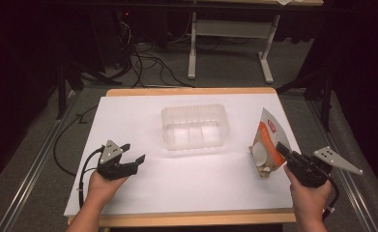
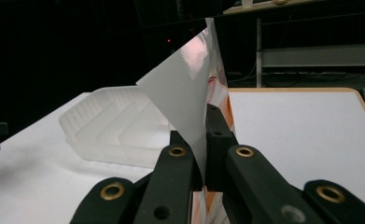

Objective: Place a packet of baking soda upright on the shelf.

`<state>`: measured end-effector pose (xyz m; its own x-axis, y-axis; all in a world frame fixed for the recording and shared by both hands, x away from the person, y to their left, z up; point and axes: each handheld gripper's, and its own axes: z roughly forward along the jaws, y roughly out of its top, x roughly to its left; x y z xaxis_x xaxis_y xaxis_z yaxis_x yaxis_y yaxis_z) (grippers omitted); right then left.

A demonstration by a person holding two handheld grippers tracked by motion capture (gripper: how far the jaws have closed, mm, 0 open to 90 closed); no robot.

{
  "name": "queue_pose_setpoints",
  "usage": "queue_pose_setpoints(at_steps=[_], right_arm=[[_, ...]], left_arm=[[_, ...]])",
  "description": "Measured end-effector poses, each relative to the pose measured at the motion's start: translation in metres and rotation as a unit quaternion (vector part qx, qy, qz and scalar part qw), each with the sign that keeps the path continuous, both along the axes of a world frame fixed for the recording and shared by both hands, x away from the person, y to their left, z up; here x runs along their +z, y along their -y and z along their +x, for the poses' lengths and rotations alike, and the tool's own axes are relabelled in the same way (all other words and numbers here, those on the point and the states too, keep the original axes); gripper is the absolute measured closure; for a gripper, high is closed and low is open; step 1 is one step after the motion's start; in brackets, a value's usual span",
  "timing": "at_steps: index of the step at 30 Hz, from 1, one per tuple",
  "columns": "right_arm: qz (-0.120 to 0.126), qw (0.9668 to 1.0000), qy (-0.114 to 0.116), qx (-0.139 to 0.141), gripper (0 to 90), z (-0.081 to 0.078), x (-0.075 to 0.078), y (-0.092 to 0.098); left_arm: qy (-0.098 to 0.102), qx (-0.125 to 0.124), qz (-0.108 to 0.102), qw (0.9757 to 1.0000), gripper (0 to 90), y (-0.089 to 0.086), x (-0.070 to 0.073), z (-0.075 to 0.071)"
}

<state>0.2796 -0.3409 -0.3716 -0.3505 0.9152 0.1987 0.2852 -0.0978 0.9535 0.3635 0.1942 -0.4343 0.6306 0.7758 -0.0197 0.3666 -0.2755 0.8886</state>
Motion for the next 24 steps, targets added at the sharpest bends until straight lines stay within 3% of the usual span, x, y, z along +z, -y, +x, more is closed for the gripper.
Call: queue_pose_setpoints(at_steps=[5, 13, 24], right_arm=[[0.011, 0.9998, 0.014, 0.008, 90.0, 0.010, 0.017, -0.008], [0.000, 0.9991, 0.041, 0.008, 90.0, 0.019, 0.046, -0.030], [-0.017, 0.9971, 0.071, 0.021, 90.0, 0.035, 0.075, -0.058]], left_arm=[[0.002, -0.001, -0.001, 1.0000, 28.7, 0.000, 0.001, -0.002], [0.006, -0.006, -0.003, 1.0000, 28.9, 0.000, 0.002, -0.004], [0.007, -0.006, -0.001, 1.0000, 28.8, 0.000, 0.002, -0.003]])
